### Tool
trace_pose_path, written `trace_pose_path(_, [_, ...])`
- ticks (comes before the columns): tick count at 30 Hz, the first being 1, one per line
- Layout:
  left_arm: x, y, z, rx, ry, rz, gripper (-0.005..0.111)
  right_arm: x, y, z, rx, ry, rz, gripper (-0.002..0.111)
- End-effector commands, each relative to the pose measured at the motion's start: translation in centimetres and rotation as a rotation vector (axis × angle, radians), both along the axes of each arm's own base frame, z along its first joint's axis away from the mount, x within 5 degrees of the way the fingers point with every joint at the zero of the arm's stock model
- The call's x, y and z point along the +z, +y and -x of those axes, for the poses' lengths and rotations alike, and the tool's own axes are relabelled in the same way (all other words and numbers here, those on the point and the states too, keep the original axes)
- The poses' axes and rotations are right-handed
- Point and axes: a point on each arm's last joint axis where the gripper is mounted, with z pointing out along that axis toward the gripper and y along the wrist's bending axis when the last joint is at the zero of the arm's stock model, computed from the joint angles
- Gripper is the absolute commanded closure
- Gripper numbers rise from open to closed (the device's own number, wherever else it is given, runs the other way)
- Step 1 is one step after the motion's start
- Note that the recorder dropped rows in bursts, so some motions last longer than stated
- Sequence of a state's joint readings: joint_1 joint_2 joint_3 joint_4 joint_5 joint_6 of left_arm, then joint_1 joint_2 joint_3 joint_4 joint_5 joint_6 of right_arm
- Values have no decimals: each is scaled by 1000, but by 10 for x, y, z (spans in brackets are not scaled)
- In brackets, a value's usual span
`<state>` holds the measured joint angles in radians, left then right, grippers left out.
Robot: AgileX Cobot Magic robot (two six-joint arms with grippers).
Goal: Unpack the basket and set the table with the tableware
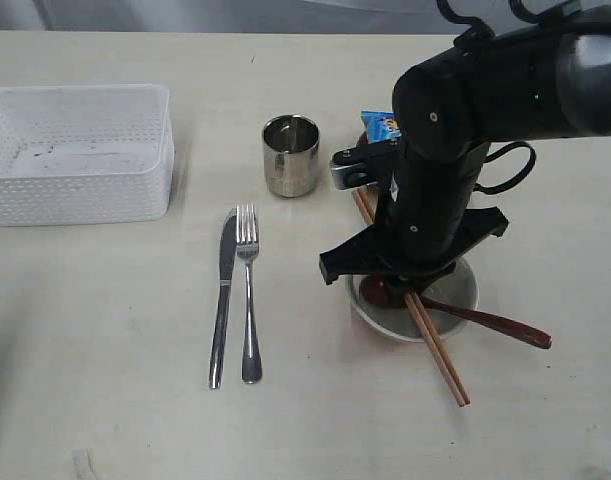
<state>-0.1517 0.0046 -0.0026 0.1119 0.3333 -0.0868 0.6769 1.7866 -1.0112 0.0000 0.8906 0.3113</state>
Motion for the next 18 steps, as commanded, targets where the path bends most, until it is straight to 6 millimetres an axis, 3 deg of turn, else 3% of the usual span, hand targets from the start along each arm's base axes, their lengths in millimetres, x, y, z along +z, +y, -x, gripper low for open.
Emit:
trace_pose_path(1, [0, 0, 0, 1, -9, 2, 107, 0, -1, 0, 21, -2, 10, 108])
trace_pose_path(9, [0, 0, 0, 1, -9, 2, 107, 0, 0, 1, 13, 7, 6, 106])
trace_pose_path(11, [0, 0, 0, 1, -9, 2, 107, 0, 0, 1, 7, 7, 6, 95])
trace_pose_path(15, [0, 0, 0, 1, -9, 2, 107, 0, -1, 1, 5, 4, 9, 61])
trace_pose_path(18, [0, 0, 0, 1, -9, 2, 107, 0, -1, 1, 8, 2, 11, 57])
